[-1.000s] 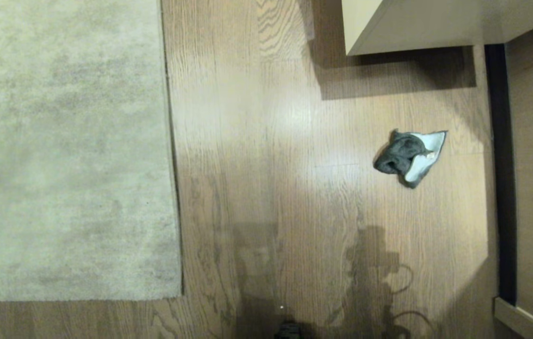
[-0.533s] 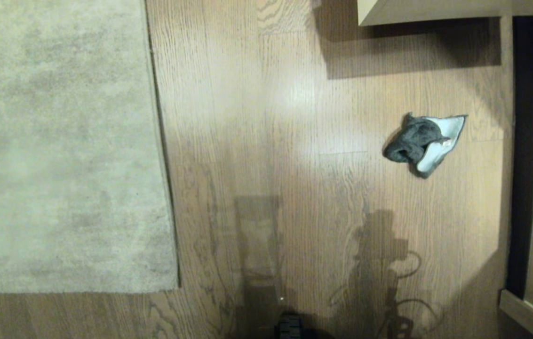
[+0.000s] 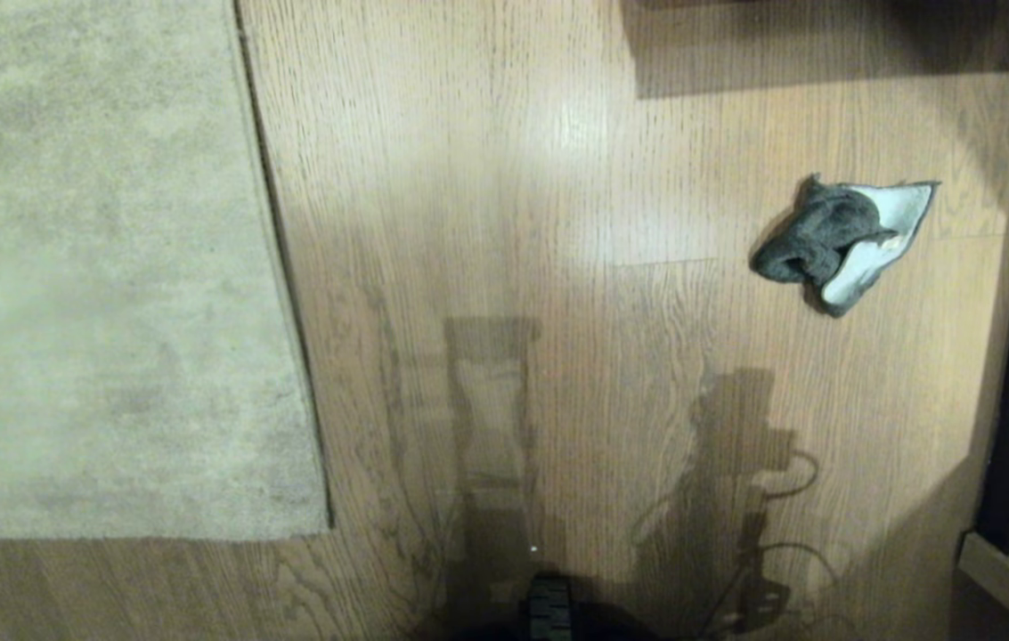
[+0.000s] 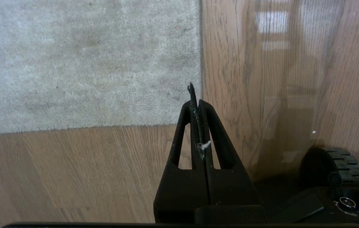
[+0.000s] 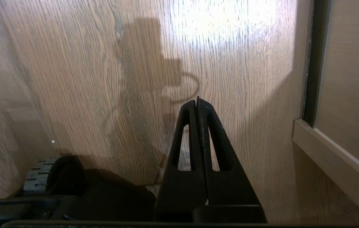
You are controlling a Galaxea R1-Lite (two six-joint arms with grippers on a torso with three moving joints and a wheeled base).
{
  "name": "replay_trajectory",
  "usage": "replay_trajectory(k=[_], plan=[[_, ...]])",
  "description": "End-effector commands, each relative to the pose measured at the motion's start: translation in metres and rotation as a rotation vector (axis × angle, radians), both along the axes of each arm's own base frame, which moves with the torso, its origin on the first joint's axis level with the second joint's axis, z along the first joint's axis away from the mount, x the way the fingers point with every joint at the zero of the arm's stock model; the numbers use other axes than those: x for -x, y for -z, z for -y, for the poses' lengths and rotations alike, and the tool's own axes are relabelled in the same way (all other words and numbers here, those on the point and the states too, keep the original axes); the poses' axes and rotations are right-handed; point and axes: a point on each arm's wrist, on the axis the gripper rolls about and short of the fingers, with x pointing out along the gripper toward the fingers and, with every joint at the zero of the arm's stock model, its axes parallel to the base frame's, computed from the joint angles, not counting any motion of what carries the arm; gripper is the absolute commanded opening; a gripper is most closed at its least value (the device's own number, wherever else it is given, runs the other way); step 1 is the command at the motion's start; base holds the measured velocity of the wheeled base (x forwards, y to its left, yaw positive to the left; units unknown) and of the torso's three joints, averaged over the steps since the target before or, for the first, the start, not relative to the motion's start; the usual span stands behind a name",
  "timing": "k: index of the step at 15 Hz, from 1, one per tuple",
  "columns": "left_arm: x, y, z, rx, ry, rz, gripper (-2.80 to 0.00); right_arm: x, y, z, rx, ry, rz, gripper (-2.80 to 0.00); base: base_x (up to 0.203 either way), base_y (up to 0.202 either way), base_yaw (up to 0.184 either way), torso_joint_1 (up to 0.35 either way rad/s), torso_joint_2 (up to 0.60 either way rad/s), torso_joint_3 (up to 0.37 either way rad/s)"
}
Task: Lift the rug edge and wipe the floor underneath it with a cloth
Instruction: Pick up the rag
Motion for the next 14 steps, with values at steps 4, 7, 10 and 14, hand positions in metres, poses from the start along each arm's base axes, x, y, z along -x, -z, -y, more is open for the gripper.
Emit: replay_trajectory(k=[4,7,10,14], plan=[[-0.0001,0.0000,0.0000,0.002,0.000,-0.002,-2.80,-0.0001,0.0000,0.0000,0.000,0.000,-0.001,-2.80,0.000,0.000,0.000,-0.001,0.00,-0.035],[-0.0001,0.0000,0.0000,0.000,0.000,-0.002,-2.80,-0.0001,0.0000,0.0000,0.000,0.000,-0.001,-2.80,0.000,0.000,0.000,0.000,0.00,0.000],[-0.0001,0.0000,0.0000,-0.001,0.000,-0.002,-2.80,-0.0001,0.0000,0.0000,0.000,0.000,-0.001,-2.80,0.000,0.000,0.000,0.000,0.00,0.000],[-0.0001,0.0000,0.0000,0.000,0.000,-0.002,-2.80,-0.0001,0.0000,0.0000,0.000,0.000,-0.001,-2.80,0.000,0.000,0.000,0.000,0.00,0.000]])
